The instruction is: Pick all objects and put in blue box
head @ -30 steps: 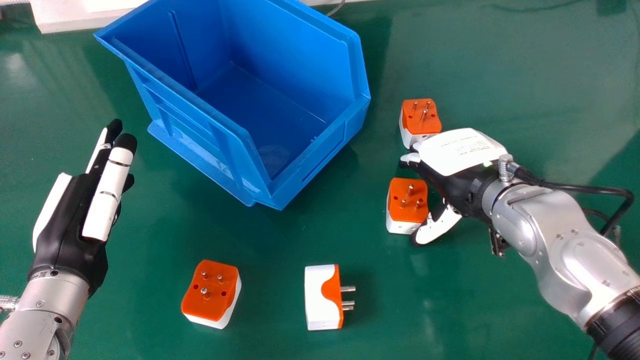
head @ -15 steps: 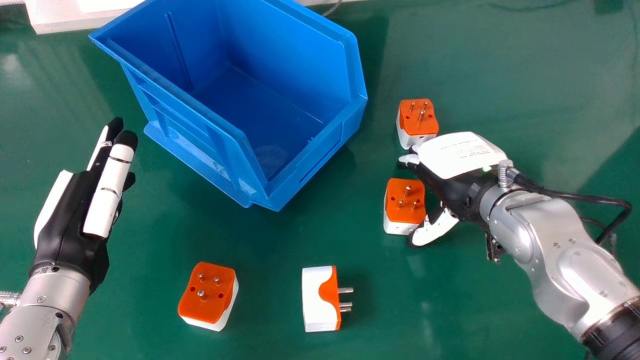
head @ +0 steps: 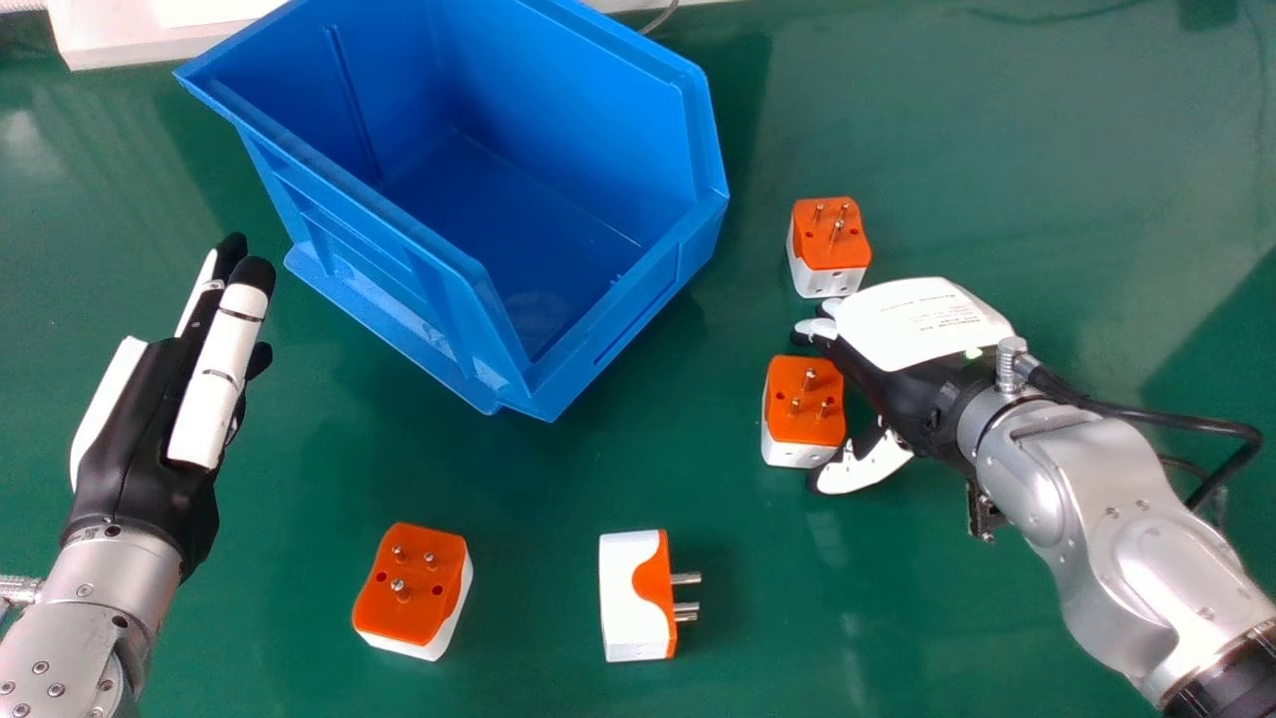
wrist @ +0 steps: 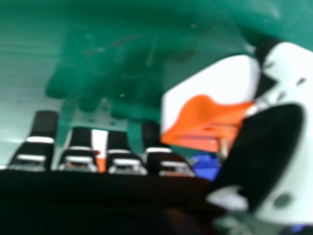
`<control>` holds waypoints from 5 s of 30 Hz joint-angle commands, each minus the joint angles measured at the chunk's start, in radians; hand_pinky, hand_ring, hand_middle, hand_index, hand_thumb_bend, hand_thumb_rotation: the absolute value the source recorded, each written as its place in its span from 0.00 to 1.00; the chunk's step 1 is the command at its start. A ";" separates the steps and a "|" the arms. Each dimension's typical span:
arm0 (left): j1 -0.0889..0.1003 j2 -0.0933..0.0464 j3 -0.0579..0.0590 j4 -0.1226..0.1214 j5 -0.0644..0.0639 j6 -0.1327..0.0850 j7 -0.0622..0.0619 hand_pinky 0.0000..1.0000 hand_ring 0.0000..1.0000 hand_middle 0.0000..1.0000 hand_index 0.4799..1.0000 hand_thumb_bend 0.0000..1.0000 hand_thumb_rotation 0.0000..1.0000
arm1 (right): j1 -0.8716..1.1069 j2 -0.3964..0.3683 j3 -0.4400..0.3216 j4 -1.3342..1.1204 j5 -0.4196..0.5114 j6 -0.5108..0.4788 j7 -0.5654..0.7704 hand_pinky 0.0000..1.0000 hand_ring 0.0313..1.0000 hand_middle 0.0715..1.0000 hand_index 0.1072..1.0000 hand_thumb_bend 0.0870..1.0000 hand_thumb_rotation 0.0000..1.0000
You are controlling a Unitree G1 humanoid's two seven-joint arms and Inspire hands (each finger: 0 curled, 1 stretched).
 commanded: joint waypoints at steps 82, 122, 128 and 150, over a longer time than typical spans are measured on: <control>-0.031 0.039 0.010 -0.009 0.004 0.038 0.001 0.89 0.95 0.98 1.00 0.54 1.00 | 0.253 0.029 -0.201 -0.616 0.076 -0.063 -0.143 0.35 0.42 0.50 0.43 0.45 0.00; 0.059 0.001 -0.015 -0.121 0.006 0.051 0.044 0.89 0.95 0.98 1.00 0.52 1.00 | -0.745 0.380 -0.010 0.584 0.077 -0.252 -0.394 0.35 0.44 0.50 0.41 0.45 0.00; 0.077 -0.017 -0.029 -0.163 0.010 0.076 0.056 0.90 0.95 0.98 1.00 0.52 1.00 | -0.826 0.434 0.003 0.758 0.096 -0.277 -0.451 0.37 0.44 0.47 0.40 0.45 0.00; 0.081 -0.027 -0.055 -0.208 0.017 0.109 0.062 0.89 0.95 0.97 1.00 0.52 1.00 | -0.796 0.474 0.063 0.849 0.105 -0.242 -0.497 0.39 0.46 0.47 0.36 0.45 0.00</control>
